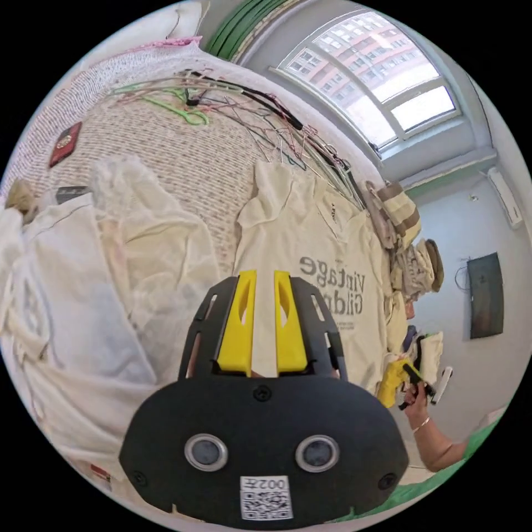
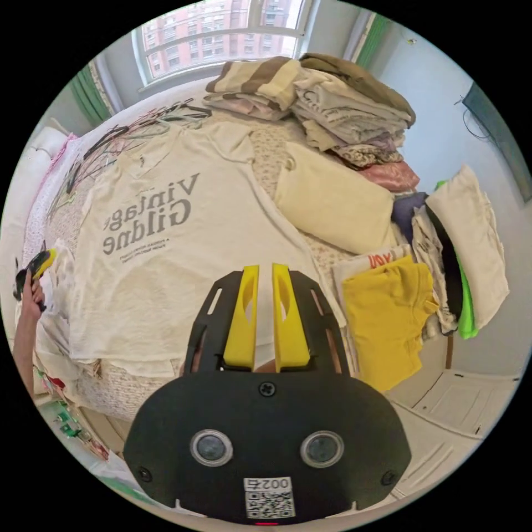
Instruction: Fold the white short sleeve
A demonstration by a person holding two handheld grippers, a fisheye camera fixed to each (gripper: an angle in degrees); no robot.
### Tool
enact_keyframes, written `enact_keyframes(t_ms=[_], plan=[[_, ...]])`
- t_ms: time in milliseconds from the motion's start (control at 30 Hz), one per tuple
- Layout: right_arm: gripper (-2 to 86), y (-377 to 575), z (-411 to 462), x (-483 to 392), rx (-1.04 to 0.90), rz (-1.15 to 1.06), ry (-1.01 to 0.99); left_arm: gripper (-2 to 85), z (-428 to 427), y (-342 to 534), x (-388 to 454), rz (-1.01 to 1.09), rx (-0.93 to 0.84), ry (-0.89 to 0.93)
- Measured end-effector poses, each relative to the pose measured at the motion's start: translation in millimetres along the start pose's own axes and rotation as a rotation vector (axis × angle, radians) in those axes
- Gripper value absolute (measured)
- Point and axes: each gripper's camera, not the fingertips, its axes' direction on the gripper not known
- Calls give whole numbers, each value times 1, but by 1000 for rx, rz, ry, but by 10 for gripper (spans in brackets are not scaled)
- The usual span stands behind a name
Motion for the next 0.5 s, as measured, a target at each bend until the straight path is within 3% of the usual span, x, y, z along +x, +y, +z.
enact_keyframes(t_ms=[100, 267, 500], plan=[[32, 9, -1, -19, -4, -33, -49, 9, 37, -51, -27, -141, -34, 24], [2, 18, -5, -17, -13, 12, -83, 44, 73, -90, -67, -302, 7, 263], [-8, 1, -1, -31, -34, 0, -112, 53, 112, -91, -65, -295, -81, 195]])
